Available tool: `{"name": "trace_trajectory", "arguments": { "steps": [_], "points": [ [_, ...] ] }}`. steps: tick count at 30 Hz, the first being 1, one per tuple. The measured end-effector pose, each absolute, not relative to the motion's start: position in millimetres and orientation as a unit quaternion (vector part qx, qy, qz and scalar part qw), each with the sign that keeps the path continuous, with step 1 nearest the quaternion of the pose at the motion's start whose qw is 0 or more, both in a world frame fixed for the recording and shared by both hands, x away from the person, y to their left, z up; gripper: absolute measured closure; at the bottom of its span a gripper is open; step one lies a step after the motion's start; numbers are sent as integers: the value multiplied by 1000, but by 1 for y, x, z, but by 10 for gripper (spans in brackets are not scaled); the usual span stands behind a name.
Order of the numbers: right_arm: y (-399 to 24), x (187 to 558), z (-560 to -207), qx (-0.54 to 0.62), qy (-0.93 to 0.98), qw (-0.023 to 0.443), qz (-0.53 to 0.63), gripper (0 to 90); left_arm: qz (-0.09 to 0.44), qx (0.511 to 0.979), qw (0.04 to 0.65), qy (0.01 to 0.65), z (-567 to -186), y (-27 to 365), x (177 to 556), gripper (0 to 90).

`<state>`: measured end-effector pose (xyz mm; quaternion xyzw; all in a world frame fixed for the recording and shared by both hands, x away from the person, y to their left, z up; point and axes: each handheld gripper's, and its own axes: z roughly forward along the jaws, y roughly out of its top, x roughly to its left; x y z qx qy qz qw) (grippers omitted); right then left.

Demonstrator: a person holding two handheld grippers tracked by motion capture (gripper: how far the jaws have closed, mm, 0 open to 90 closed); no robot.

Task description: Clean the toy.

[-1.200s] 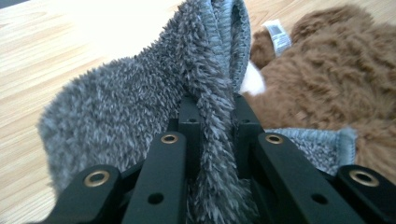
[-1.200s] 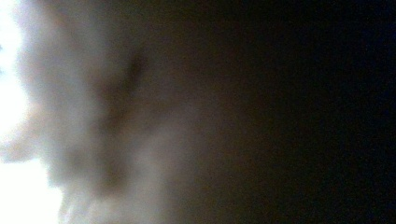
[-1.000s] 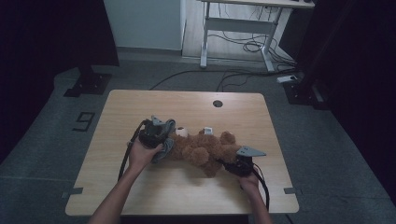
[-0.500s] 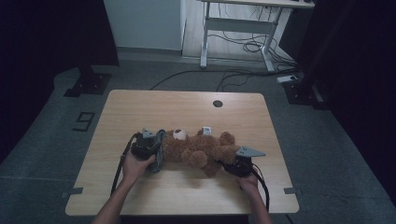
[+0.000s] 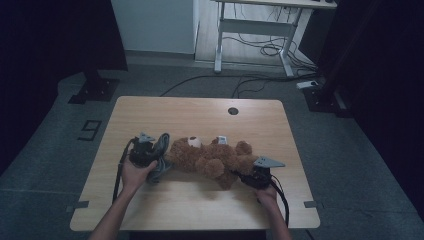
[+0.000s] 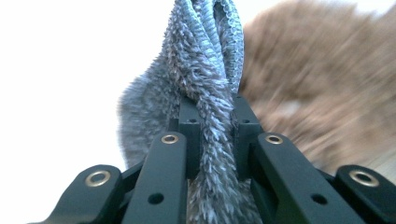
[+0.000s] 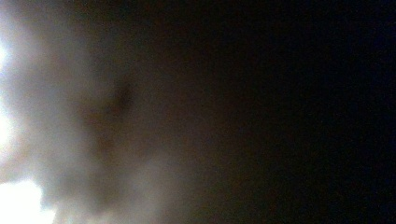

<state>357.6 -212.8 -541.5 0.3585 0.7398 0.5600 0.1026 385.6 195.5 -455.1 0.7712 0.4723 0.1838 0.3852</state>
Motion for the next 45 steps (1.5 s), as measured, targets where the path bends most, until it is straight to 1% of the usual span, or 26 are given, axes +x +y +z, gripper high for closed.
{"name": "trace_trajectory", "arguments": {
  "steps": [2, 6, 7, 10, 11, 12, 14, 20, 23, 25, 27, 30, 35, 39, 43, 45],
  "points": [
    [-213, 358, -542, 359, 739, 103, 561, 728, 197, 769, 407, 452, -436, 186, 386, 785],
    [-213, 357, -541, 359, 740, 104, 560, 729, 192, 778, 415, 431, -422, 162, 397, 785],
    [-213, 357, -541, 359, 740, 105, 559, 729, 184, 782, 413, 428, -424, 155, 401, 784],
    [-213, 358, -541, 356, 741, 107, 559, 729, 149, 811, 380, 418, -441, 136, 412, 780],
    [-213, 358, -541, 355, 741, 108, 559, 729, 148, 813, 375, 420, -448, 132, 413, 778],
    [-213, 359, -541, 354, 742, 110, 558, 728, 153, 807, 382, 424, -452, 132, 414, 779],
    [-213, 363, -542, 357, 740, 116, 559, 729, 143, 793, 400, 437, -457, 136, 413, 780],
    [-210, 379, -540, 380, 733, 133, 549, 740, 176, 794, 399, 424, -467, 138, 390, 786],
    [-211, 382, -541, 388, 728, 129, 551, 736, 182, 788, 410, 421, -473, 139, 379, 787],
    [-212, 380, -540, 387, 731, 126, 548, 697, 181, 785, 415, 422, -475, 141, 376, 788],
    [-214, 375, -538, 387, 735, 129, 541, 606, 176, 779, 424, 427, -476, 143, 374, 790],
    [-219, 366, -535, 380, 743, 125, 536, 493, 173, 780, 427, 423, -477, 143, 369, 791],
    [-240, 338, -522, 376, 728, 133, 557, 338, 155, 777, 444, 419, -480, 149, 361, 790],
    [-248, 324, -506, 369, 719, 152, 569, 308, 150, 769, 461, 417, -485, 153, 352, 791],
    [-241, 330, -490, 361, 720, 165, 569, 299, 144, 768, 466, 414, -488, 156, 344, 791],
    [-237, 335, -483, 355, 721, 161, 573, 303, 140, 769, 467, 413, -488, 157, 341, 791]
  ]
}}
